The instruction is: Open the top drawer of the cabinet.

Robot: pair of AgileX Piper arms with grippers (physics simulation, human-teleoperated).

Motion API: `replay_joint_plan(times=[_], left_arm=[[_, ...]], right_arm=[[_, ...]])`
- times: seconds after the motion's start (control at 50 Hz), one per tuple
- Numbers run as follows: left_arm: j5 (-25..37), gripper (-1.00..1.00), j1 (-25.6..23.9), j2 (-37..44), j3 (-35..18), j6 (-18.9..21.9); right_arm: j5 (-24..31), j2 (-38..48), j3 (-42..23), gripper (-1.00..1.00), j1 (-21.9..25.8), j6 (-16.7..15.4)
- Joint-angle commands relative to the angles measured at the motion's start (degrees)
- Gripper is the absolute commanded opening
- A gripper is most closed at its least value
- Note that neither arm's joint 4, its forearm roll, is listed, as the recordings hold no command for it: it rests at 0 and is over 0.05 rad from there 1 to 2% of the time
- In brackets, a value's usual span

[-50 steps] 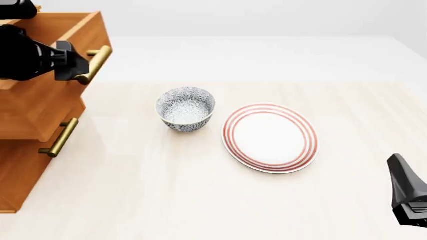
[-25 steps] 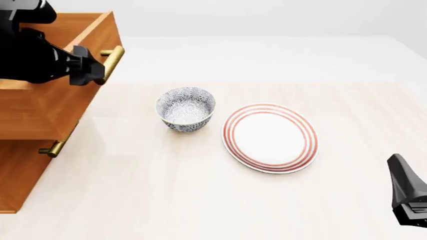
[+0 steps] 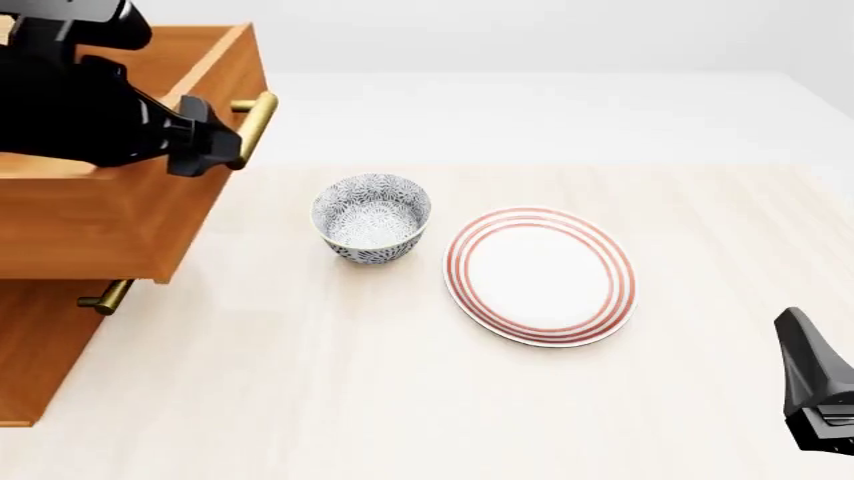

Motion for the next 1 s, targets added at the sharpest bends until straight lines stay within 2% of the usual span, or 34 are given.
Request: replay_joint_plan(times=[0.02,0.48,1.0], left_arm=[[0.08,1.0,-1.52,-0.04,-0.64,1.28],[0.29,1.0,-4.91,0.35,-2.05,2.3],[2.88,1.0,-4.01,-0.39,-4.88,4.07]], right_arm=[[0.0,0.0,0.0,1.0,0.0,0.0],[0.0,0.01,0.0,1.0,0.0,0.01],[0.0,0.0,0.0,1.0,0.0,0.01]])
